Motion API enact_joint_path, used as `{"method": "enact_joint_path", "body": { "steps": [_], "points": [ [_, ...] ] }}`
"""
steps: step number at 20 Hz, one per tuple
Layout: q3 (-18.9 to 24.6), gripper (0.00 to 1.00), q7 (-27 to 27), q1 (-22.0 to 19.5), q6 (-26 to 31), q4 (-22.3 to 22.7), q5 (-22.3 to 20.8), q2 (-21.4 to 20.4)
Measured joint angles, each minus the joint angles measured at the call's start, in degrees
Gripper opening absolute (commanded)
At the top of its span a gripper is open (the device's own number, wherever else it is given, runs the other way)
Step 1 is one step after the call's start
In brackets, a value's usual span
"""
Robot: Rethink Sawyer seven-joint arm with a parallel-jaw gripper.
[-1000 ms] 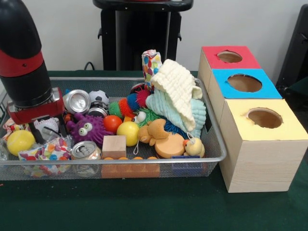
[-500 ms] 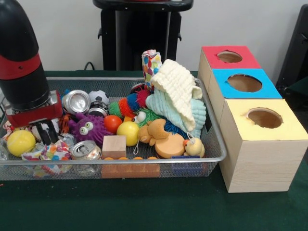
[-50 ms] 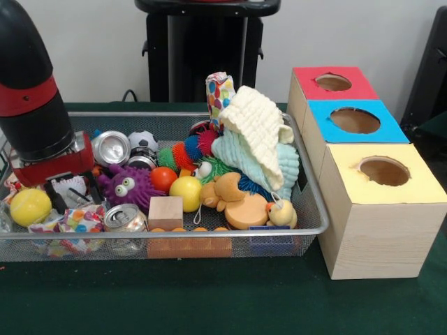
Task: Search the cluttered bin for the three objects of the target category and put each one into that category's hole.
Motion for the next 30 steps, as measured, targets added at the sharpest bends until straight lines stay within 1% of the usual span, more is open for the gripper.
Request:
{"method": "enact_joint_path", "body": {
  "steps": [9, 15, 19, 20, 30],
  "points": [
    [0.0, 1.0, 0.0, 0.2, -0.2, 0.5, 0.2, -0.5],
    [0.0, 1.0, 0.0, 0.2, -2.8, 2.6, 0.2, -2.2],
    [0.0, 1.0, 0.0, 0.3, -4.0, 2.6, 0.2, -2.1],
    [0.0, 0.0, 0.0, 0.3, -4.5, 2.6, 0.2, -1.9],
    [0.0, 0.0, 0.0, 0.3, -6.5, 2.7, 0.2, -1.4]
  ]
}}
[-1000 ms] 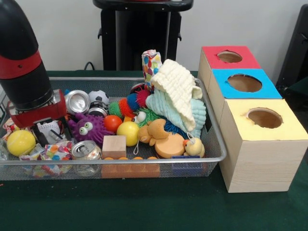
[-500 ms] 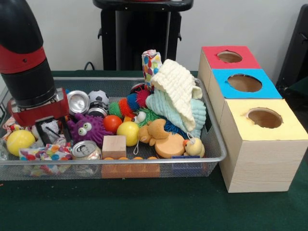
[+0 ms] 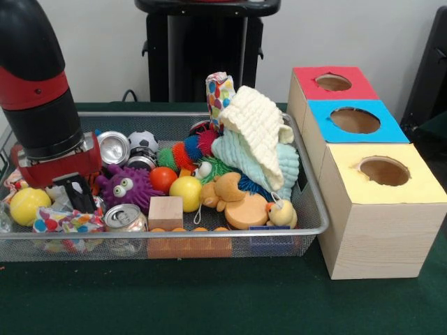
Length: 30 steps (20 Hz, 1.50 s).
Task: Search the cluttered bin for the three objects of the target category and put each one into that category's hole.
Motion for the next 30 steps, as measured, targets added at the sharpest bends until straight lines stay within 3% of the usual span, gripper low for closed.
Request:
{"method": "enact_joint_path", "body": {
  "steps": [10, 14, 21, 30],
  "points": [
    [0.0, 0.0, 0.0, 0.0, 0.0, 0.4, 0.0, -0.3],
    [0.0, 0.0, 0.0, 0.0, 0.0, 2.6, 0.1, -2.3],
    [0.0, 0.0, 0.0, 0.5, 0.0, 8.9, 2.1, -11.3],
    [0.0, 0.0, 0.0, 1.8, 0.0, 11.9, 5.3, -18.8]
  ]
}}
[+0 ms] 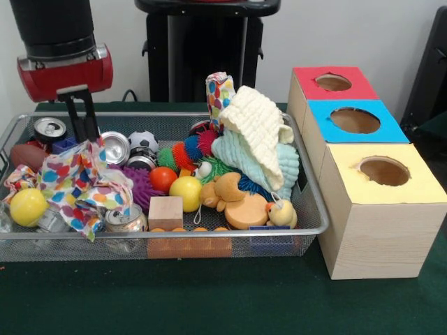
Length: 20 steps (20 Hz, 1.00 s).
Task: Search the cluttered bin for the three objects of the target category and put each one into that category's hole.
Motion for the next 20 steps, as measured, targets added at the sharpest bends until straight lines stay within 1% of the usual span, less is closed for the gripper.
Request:
{"method": "enact_joint_path", "body": {
  "steps": [5, 10, 11, 18, 20],
  "points": [
    [0.0, 0.0, 0.0, 0.0, 0.0, 2.2, 1.0, -2.0],
    [-0.1, 0.0, 0.0, -0.1, 0.0, 6.7, 2.4, -4.8],
    [-0.1, 0.0, 0.0, -0.2, 0.0, 8.7, 3.0, -5.9],
    [-1.2, 0.0, 0.0, -0.2, -1.6, 17.2, 5.1, -9.8],
    [-1.6, 0.0, 0.0, -0.1, -2.2, 18.4, 5.3, -10.2]
  ]
}}
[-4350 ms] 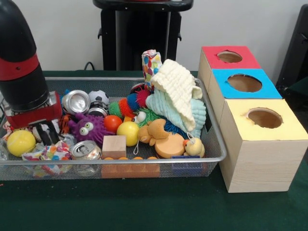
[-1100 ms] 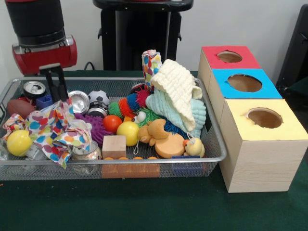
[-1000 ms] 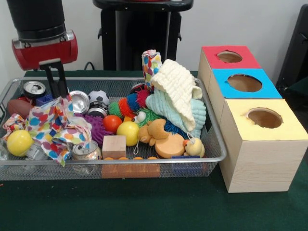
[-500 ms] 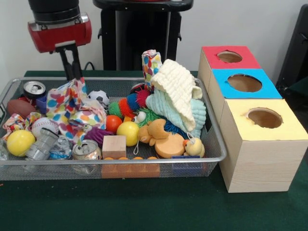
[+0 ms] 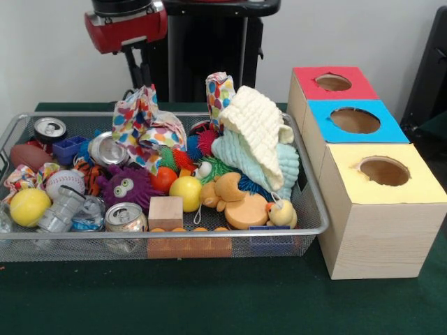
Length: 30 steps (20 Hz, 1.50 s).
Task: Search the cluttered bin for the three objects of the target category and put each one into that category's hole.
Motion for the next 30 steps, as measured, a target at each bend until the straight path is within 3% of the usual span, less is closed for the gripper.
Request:
{"method": "enact_joint_path", "body": {
  "steps": [5, 14, 15, 30],
  "points": [
    [-2.6, 0.0, 0.0, 1.0, -4.1, 5.0, 0.7, -0.9],
    [-6.1, 0.0, 0.1, 3.1, -9.9, 10.0, 2.0, -1.6],
    [-7.3, 1.0, 0.1, 4.0, -11.4, 11.3, 2.5, -1.9],
    [-13.0, 1.0, 0.1, 8.1, -15.0, 13.3, 3.0, -2.7]
  ]
}}
